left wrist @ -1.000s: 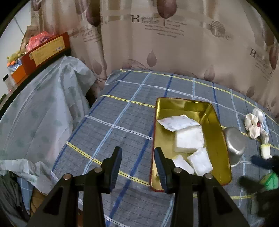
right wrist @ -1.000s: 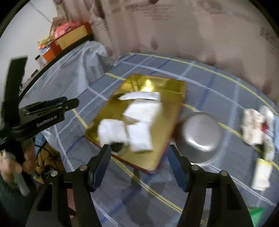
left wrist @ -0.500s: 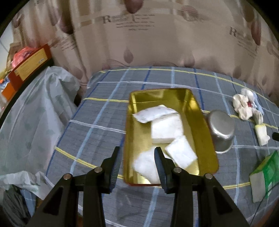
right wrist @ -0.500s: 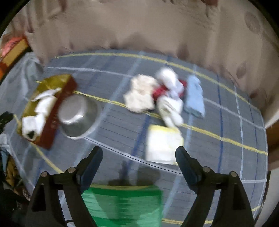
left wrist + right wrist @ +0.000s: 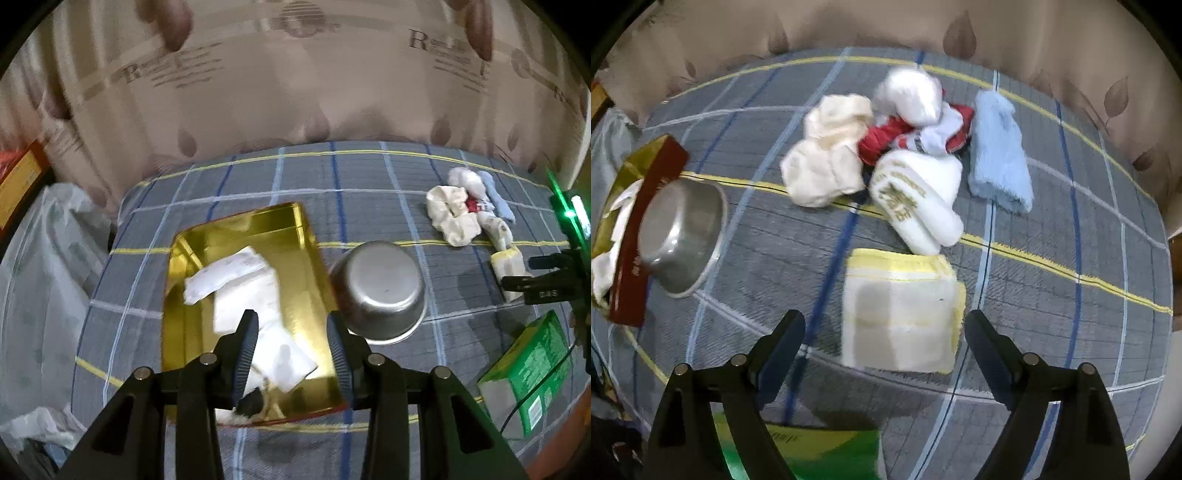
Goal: Organize soft objects
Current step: 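Grasp the yellow-edged white cloth with the right gripper while the left gripper reaches the cream cloth, then grasp the crumpled cream cloth with the left gripper, then carry the cream cloth into the gold tray and open the left gripper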
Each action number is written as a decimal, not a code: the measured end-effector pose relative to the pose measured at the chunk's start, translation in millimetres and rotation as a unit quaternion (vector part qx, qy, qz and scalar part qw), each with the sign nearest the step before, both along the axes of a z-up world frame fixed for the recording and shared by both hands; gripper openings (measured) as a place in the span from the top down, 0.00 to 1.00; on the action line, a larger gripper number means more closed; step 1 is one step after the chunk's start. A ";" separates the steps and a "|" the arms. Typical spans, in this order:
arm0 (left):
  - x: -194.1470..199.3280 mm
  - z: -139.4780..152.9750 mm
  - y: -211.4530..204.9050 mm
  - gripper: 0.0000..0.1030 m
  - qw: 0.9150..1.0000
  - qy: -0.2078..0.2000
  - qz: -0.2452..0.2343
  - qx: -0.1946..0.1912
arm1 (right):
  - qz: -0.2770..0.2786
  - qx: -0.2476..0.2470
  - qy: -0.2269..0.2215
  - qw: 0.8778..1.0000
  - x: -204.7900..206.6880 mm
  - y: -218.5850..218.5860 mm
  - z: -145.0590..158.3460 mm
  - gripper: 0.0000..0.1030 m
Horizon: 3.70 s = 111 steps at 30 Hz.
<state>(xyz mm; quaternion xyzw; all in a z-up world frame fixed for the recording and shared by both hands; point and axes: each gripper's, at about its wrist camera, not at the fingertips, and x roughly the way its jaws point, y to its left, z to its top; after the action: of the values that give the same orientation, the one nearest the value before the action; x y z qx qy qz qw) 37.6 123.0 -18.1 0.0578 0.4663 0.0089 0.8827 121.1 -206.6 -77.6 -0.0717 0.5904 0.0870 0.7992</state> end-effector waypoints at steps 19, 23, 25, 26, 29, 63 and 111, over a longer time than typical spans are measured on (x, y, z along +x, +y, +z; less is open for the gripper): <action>58.5 -20.8 -106.4 0.62 0.994 0.036 -0.099 0.000 | -0.010 0.031 0.017 0.999 11.9 -16.7 -25.2 0.37; 74.2 -24.5 -129.1 0.62 0.993 0.042 -0.112 -0.006 | -0.010 0.048 0.006 0.999 4.6 -31.9 -17.5 0.39; 84.2 -25.8 -140.2 0.62 0.992 0.045 -0.114 -0.013 | -0.010 0.052 0.002 0.999 -0.4 -37.3 -13.1 0.39; 87.9 -26.0 -143.1 0.62 0.992 0.047 -0.114 -0.019 | -0.011 0.054 -0.002 0.998 -3.0 -40.6 -11.2 0.39; 104.6 -26.7 -155.4 0.62 0.991 0.052 -0.113 -0.047 | -0.013 0.050 -0.020 0.998 -12.3 -50.0 0.4 0.39; 223.7 -105.0 -204.8 0.79 0.980 0.136 -0.058 -0.133 | -0.096 0.112 -0.024 0.989 -65.0 -131.1 -15.6 0.38; 77.6 48.3 -11.7 0.91 0.997 0.043 -0.033 -0.051 | -0.098 0.064 -0.021 0.993 -58.7 -119.2 -20.3 0.36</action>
<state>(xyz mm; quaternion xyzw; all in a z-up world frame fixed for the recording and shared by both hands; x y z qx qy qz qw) 115.3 111.3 30.2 0.0279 0.5016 -0.0467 0.8634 62.4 -325.8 -97.9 0.0362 0.5711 0.0439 0.8189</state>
